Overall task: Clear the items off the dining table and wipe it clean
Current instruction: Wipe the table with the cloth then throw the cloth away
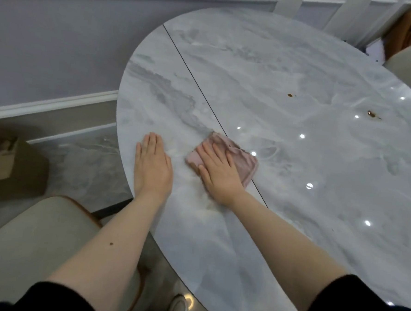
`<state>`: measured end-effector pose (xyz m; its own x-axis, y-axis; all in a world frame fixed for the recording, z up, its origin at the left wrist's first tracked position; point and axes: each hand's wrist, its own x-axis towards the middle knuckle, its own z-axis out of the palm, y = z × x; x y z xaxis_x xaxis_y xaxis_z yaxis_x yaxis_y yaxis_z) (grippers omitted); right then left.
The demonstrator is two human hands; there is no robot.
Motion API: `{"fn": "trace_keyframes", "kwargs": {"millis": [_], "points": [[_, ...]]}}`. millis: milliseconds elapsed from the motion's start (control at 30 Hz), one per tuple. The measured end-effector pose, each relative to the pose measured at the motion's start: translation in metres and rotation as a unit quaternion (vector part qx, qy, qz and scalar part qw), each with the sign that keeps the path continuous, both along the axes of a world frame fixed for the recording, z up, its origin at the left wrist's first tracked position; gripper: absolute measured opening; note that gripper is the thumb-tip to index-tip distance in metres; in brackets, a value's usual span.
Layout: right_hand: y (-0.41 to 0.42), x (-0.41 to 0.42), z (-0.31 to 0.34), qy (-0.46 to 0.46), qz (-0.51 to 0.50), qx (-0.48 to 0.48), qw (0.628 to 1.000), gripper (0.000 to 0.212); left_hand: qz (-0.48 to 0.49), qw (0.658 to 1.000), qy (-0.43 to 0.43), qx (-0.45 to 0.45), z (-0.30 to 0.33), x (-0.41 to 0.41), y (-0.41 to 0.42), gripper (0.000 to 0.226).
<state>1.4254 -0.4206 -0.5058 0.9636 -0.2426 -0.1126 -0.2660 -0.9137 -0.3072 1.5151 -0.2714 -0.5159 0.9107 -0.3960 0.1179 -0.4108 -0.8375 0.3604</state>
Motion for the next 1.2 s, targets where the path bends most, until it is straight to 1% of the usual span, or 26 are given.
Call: {"fn": "trace_keyframes", "kwargs": {"millis": [67,167,300,367,433,467,567,667,733,767,833,967,1033,1100,1133,1200], "points": [[-0.003,0.033,0.000,0.003,-0.015,-0.008,1.000,0.050,0.004,1.000,-0.001,0.004,-0.002,0.000,0.000,0.053],[0.004,0.078,0.001,0.003,-0.029,0.000,1.000,0.050,0.007,1.000,0.005,0.002,-0.002,0.001,0.001,0.053],[0.012,0.087,0.000,-0.003,-0.007,0.005,1.000,0.050,0.063,0.997,-0.005,0.038,0.000,0.003,0.002,0.052],[0.016,0.069,0.000,-0.011,0.009,0.007,1.000,0.049,0.072,0.996,0.008,0.060,0.002,0.002,0.002,0.053],[0.024,0.044,-0.001,-0.023,0.012,0.006,1.000,0.049,0.059,0.995,0.022,0.079,0.002,0.005,0.004,0.056],[0.027,0.019,0.001,-0.026,0.001,0.000,1.000,0.049,0.045,0.995,0.030,0.082,0.003,-0.002,0.004,0.058],[0.035,-0.016,-0.002,-0.030,-0.021,0.001,0.999,0.049,0.040,0.993,0.050,0.096,0.001,-0.008,0.011,0.062],[0.040,-0.058,0.000,-0.028,-0.065,0.014,0.997,0.049,0.014,0.994,0.056,0.091,0.002,-0.038,0.016,0.069],[0.045,-0.083,-0.003,-0.030,-0.090,0.013,0.995,0.058,0.004,0.995,0.058,0.084,0.003,-0.056,0.018,0.072],[0.050,-0.113,-0.001,-0.032,-0.114,0.008,0.993,0.063,-0.018,0.994,0.060,0.088,0.008,-0.076,0.018,0.072],[0.052,-0.136,-0.002,-0.022,-0.132,0.008,0.991,0.066,-0.024,0.993,0.066,0.095,0.008,-0.090,0.017,0.073],[0.055,-0.189,0.002,-0.022,-0.190,0.000,0.982,0.068,-0.065,0.990,0.065,0.104,0.011,-0.127,0.010,0.069],[0.057,-0.209,0.004,-0.031,-0.212,0.009,0.977,0.064,-0.088,0.988,0.066,0.109,0.013,-0.142,0.005,0.066],[0.056,-0.222,0.003,-0.045,-0.210,0.020,0.977,0.050,-0.118,0.985,0.057,0.114,0.013,-0.153,0.000,0.063],[0.053,-0.230,0.003,-0.065,-0.211,0.035,0.975,0.045,-0.137,0.983,0.052,0.113,0.014,-0.161,-0.005,0.061],[0.051,-0.243,0.002,-0.127,-0.223,0.079,0.963,0.042,-0.173,0.978,0.046,0.107,0.014,-0.174,-0.013,0.059]]}}
